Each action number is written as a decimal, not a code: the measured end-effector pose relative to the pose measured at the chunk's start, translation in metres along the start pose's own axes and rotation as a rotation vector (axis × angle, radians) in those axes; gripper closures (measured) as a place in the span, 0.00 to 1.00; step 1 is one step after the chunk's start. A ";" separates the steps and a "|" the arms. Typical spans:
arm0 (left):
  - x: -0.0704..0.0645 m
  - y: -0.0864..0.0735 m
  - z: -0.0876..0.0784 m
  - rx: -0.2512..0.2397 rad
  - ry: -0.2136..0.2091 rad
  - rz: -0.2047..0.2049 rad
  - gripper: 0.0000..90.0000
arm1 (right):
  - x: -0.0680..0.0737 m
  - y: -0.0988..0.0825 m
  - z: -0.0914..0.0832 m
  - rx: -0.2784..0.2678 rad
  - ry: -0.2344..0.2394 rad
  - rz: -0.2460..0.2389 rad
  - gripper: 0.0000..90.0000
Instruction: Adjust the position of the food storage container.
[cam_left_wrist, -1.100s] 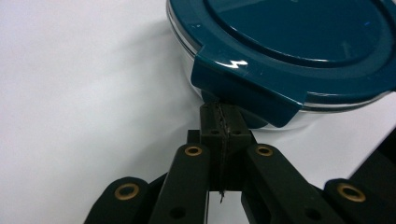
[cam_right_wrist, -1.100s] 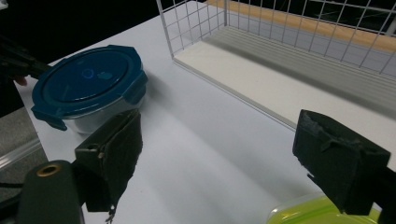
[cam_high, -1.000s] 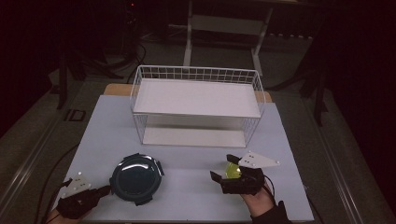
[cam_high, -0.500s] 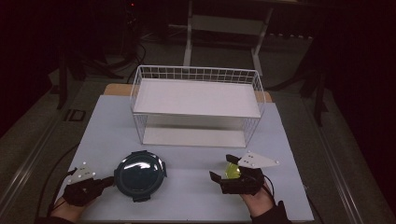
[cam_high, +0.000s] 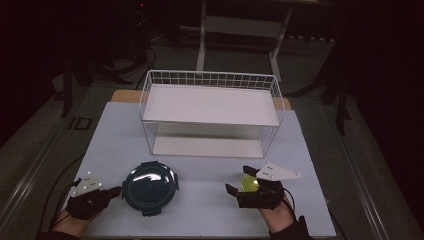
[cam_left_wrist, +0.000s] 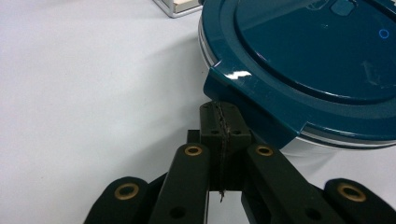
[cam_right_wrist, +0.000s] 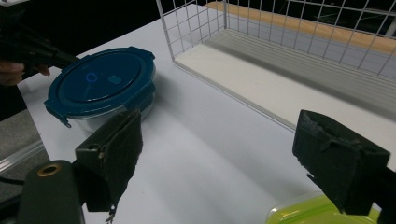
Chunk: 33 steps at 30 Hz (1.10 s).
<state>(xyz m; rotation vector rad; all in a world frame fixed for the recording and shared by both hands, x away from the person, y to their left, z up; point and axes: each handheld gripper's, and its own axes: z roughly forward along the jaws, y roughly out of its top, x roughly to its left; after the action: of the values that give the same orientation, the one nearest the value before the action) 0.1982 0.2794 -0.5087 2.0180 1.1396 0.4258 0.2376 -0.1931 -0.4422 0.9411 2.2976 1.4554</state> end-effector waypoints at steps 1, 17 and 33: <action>-0.002 0.001 0.001 0.002 -0.004 0.007 0.99 | 0.000 0.000 0.000 0.000 0.001 0.000 0.17; -0.013 0.020 0.017 -0.008 -0.038 0.033 0.99 | 0.004 -0.001 0.002 0.005 0.019 -0.006 0.17; -0.030 0.037 0.037 0.003 -0.079 0.072 0.99 | 0.007 -0.003 0.006 0.006 0.033 -0.054 0.16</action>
<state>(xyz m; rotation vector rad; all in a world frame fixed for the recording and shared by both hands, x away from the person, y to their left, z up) 0.2260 0.2254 -0.5024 2.0651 1.0225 0.3768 0.2349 -0.1848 -0.4466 0.8558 2.3326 1.4532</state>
